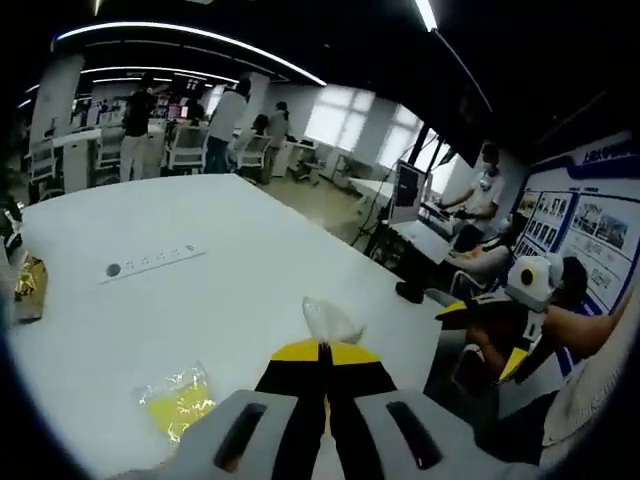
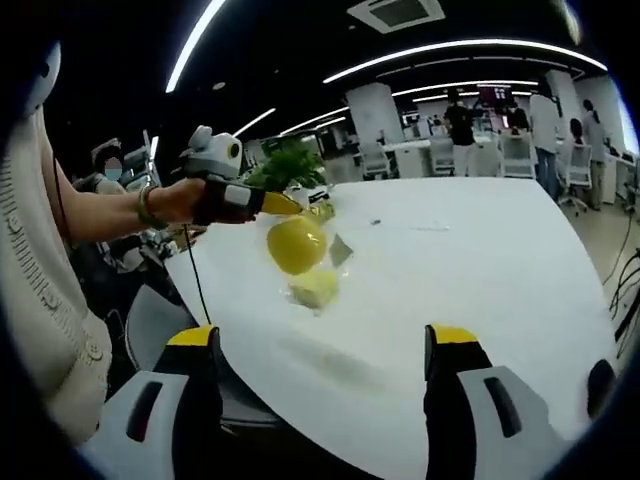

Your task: Compare the silicone blocks by pressing each to a similar depth, holding the contact briefly, and releasing to observe deformation and rebound differences across the visible hardness samples.

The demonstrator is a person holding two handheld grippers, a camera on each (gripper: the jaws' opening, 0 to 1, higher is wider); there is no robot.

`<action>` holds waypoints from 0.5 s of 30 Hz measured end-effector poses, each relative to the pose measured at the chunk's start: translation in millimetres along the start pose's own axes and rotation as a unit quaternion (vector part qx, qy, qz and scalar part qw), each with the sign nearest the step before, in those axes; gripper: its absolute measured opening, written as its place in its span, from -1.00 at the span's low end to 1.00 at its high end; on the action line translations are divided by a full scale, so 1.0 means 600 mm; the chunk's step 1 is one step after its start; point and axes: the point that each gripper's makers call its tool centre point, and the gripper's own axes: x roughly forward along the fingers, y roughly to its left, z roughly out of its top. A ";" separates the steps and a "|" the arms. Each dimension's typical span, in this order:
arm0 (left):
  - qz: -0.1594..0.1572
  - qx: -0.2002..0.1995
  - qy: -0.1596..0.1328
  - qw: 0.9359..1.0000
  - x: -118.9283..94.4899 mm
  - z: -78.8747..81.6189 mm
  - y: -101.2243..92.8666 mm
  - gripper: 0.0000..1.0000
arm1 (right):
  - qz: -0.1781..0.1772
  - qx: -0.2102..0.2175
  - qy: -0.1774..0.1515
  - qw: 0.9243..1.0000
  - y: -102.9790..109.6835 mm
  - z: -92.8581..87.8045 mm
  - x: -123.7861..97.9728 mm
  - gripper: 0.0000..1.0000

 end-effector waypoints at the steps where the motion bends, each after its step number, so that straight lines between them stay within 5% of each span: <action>1: 0.000 -0.002 0.000 1.000 -0.005 -0.001 0.002 -1.00 | 0.002 -0.005 0.003 1.000 0.001 0.001 0.003 0.57; 15: 0.000 -0.001 -0.001 1.000 -0.035 0.008 0.009 -1.00 | 0.067 -0.110 0.061 0.990 0.011 0.049 0.083 0.64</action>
